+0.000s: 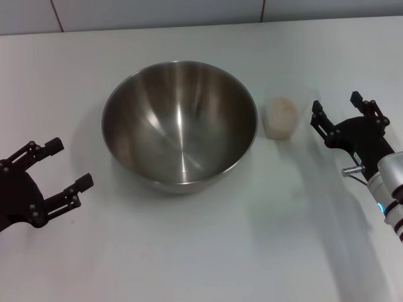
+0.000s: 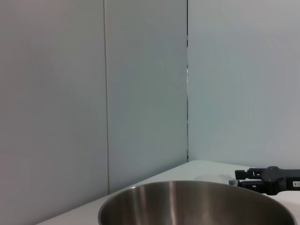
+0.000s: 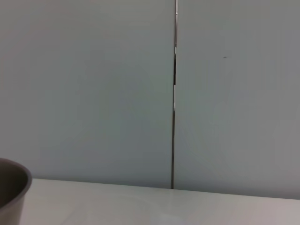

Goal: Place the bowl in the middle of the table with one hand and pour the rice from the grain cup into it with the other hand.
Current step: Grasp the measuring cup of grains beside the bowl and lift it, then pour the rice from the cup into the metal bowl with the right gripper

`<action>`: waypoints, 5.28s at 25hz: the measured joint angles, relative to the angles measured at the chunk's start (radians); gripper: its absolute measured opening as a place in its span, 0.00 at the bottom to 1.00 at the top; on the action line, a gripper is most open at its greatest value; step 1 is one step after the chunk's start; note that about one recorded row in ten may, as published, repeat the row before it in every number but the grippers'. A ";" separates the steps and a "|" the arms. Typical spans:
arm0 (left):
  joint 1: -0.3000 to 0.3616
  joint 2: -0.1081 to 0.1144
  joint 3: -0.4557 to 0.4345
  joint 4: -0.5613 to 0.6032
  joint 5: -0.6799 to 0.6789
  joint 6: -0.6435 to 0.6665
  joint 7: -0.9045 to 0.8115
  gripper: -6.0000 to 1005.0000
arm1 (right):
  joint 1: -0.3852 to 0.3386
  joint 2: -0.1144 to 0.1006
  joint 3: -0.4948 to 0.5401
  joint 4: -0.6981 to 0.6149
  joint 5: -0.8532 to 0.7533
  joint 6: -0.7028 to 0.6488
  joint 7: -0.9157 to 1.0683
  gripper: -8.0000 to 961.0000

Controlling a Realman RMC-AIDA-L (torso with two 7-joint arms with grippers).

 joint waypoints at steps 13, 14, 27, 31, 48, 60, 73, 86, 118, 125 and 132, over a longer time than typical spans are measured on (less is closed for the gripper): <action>-0.004 -0.005 -0.005 0.000 -0.011 0.002 0.001 0.83 | 0.038 0.000 0.023 -0.019 0.000 0.040 0.003 0.80; -0.004 -0.005 -0.005 0.000 -0.013 0.004 0.002 0.83 | 0.038 0.000 0.023 -0.019 0.000 0.040 0.003 0.80; -0.007 -0.007 -0.012 0.000 -0.026 0.010 0.007 0.83 | 0.070 0.000 0.026 -0.039 0.000 0.067 0.027 0.80; -0.008 -0.007 -0.014 0.000 -0.026 0.010 0.007 0.83 | 0.071 0.000 0.026 -0.039 0.000 0.068 0.027 0.80; -0.013 -0.007 -0.014 0.000 -0.026 0.011 0.007 0.83 | 0.078 0.000 0.012 -0.036 -0.008 0.075 0.027 0.60; -0.008 -0.007 -0.015 0.000 -0.026 0.022 0.009 0.83 | 0.082 0.000 0.000 -0.018 -0.011 0.094 0.051 0.26; -0.005 -0.007 -0.017 0.000 -0.026 0.025 0.011 0.83 | 0.065 0.000 0.000 -0.009 -0.011 0.057 0.051 0.01; -0.003 -0.007 -0.017 0.000 -0.026 0.025 0.011 0.83 | 0.062 0.000 0.007 -0.010 -0.008 0.040 0.053 0.01; 0.014 -0.008 -0.017 -0.006 -0.020 0.024 0.011 0.83 | 0.148 -0.015 0.024 -0.091 -0.041 -0.239 0.151 0.01; 0.018 -0.019 -0.016 -0.001 -0.020 0.024 0.011 0.83 | 0.239 -0.015 0.023 -0.139 -0.217 -0.196 0.296 0.01; 0.019 -0.022 -0.008 -0.001 -0.019 0.024 0.012 0.83 | 0.341 -0.015 0.023 -0.194 -0.489 -0.132 0.497 0.01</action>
